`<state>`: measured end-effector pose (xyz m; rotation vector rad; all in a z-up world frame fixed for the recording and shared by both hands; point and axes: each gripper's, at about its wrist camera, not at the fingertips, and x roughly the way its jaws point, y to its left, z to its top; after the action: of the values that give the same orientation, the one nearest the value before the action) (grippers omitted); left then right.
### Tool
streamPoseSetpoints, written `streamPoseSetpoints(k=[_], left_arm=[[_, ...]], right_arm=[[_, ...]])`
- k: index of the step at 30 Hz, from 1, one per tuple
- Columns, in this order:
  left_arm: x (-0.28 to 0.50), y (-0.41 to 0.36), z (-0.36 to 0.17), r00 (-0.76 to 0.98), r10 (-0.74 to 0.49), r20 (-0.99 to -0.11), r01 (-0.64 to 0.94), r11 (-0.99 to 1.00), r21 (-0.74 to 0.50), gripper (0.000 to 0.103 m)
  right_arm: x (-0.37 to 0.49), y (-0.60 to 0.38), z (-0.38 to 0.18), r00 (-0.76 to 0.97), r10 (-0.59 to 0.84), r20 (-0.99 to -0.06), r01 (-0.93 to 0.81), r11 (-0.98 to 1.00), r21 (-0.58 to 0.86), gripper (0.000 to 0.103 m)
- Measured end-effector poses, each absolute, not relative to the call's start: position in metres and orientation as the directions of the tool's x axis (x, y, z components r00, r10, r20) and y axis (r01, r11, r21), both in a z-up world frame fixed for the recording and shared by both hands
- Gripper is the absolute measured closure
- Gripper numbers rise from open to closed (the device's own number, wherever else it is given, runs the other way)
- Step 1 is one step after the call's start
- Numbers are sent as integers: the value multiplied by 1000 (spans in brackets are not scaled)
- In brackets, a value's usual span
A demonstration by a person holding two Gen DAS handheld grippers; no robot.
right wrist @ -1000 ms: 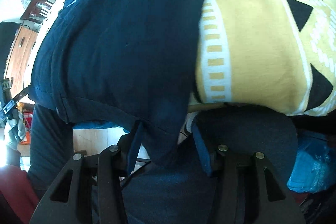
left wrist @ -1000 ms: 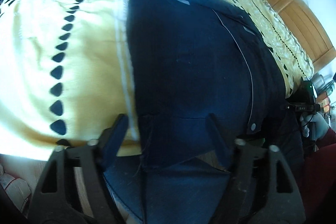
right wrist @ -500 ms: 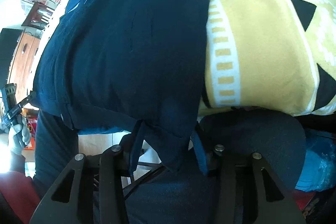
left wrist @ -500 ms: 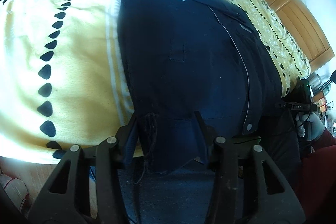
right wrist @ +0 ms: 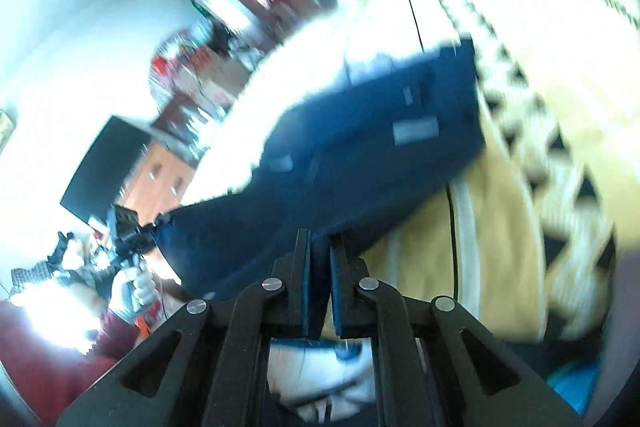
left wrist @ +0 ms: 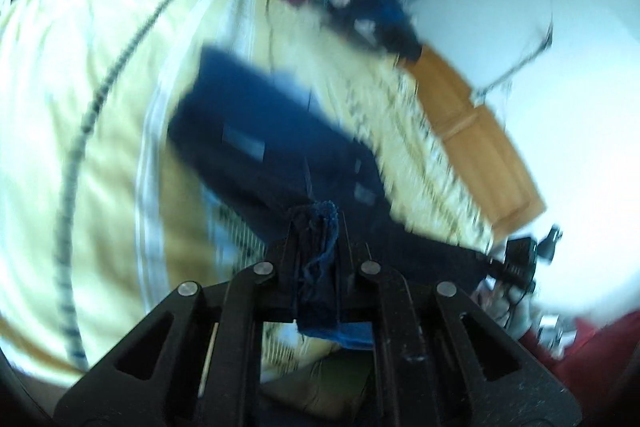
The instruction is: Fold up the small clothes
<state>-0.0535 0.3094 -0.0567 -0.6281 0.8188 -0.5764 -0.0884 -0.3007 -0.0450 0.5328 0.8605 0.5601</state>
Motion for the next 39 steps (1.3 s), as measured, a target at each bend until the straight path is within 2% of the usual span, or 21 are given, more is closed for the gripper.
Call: streamPoseSetpoints(k=[2, 7, 9, 11, 13, 15, 18, 22, 23, 30, 34, 36, 39], left_arm=[[-25, 313, -37, 584, -675, -451, 230, 671, -705, 92], [58, 294, -22, 595, -645, -480, 237, 711, -662, 90], [98, 283, -34, 578, -637, -511, 218, 723, -655, 87], [136, 276, -59, 558, -606, -567, 164, 751, -640, 75], [163, 276, -88, 513, -560, -651, 91, 789, -607, 67], [183, 271, -111, 480, -478, -735, 46, 851, -523, 68], [186, 268, -118, 481, -441, -758, 90, 885, -458, 64], [185, 271, -123, 480, -435, -762, 140, 895, -424, 51], [188, 268, -123, 472, -435, -767, 161, 897, -411, 50], [236, 239, -136, 409, -439, -800, 288, 894, -343, 49], [263, 231, -148, 411, -364, -836, 273, 924, -268, 49], [272, 229, -156, 399, -344, -850, 254, 932, -258, 49], [278, 226, -168, 383, -337, -860, 253, 934, -253, 50]], right_arm=[[-60, -314, -28, 569, 641, -515, -244, 729, 639, 93], [46, -331, -23, 604, 608, -515, -220, 748, 626, 93], [94, -320, -33, 588, 595, -548, -205, 765, 611, 92], [141, -319, -54, 569, 549, -612, -189, 812, 552, 87], [177, -314, -81, 525, 493, -694, -157, 857, 490, 83], [201, -309, -106, 494, 406, -769, -124, 908, 400, 68], [210, -310, -122, 498, 390, -774, -119, 915, 384, 61], [201, -320, -137, 511, 420, -750, -120, 898, 422, 60], [198, -321, -143, 509, 423, -750, -113, 896, 429, 60], [187, -314, -180, 469, 444, -763, -100, 886, 453, 58], [186, -314, -189, 470, 452, -758, -86, 878, 470, 58], [185, -315, -188, 486, 447, -751, -81, 878, 471, 52], [185, -315, -181, 517, 415, -748, -91, 896, 435, 50]])
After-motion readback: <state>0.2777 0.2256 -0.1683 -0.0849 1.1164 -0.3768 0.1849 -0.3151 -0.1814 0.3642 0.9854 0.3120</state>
